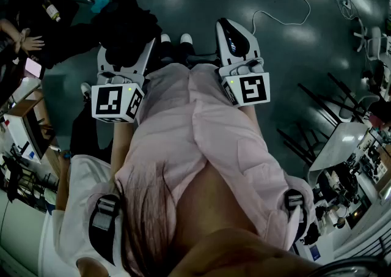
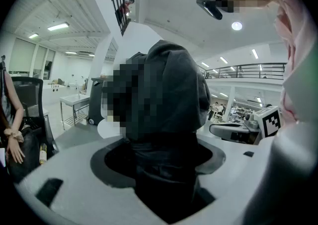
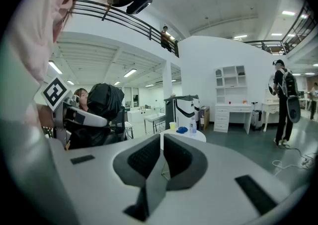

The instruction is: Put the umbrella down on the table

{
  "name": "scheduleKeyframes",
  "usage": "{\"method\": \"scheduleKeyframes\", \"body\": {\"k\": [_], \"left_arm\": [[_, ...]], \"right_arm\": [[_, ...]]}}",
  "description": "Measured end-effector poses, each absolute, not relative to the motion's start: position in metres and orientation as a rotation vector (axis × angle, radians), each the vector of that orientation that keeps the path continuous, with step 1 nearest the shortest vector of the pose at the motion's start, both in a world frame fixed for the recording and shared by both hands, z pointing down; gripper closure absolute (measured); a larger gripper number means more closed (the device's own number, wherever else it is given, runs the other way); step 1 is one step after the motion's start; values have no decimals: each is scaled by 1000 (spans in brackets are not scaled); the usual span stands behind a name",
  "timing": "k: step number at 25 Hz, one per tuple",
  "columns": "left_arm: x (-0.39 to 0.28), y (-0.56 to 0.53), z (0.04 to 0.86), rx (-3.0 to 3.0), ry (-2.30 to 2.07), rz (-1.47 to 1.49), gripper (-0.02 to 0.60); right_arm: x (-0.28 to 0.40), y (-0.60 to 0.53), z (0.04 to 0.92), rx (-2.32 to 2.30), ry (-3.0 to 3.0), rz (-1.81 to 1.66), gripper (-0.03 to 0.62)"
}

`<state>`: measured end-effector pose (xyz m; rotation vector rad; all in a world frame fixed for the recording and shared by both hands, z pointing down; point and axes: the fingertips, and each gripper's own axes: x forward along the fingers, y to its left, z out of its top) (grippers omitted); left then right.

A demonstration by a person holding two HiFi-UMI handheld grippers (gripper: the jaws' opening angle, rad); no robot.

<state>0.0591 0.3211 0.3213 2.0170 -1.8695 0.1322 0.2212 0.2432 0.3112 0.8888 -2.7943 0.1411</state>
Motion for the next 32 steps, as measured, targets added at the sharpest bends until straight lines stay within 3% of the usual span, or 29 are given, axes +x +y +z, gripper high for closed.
{"method": "scheduleKeyframes", "body": {"k": [22, 32], "left_arm": [[80, 267, 317, 1883, -2015, 133, 259], [67, 326, 310, 1914, -1957, 12, 259]], "right_arm": [[223, 173, 301, 693, -2920, 205, 553], [222, 236, 293, 759, -2861, 154, 553]]}}
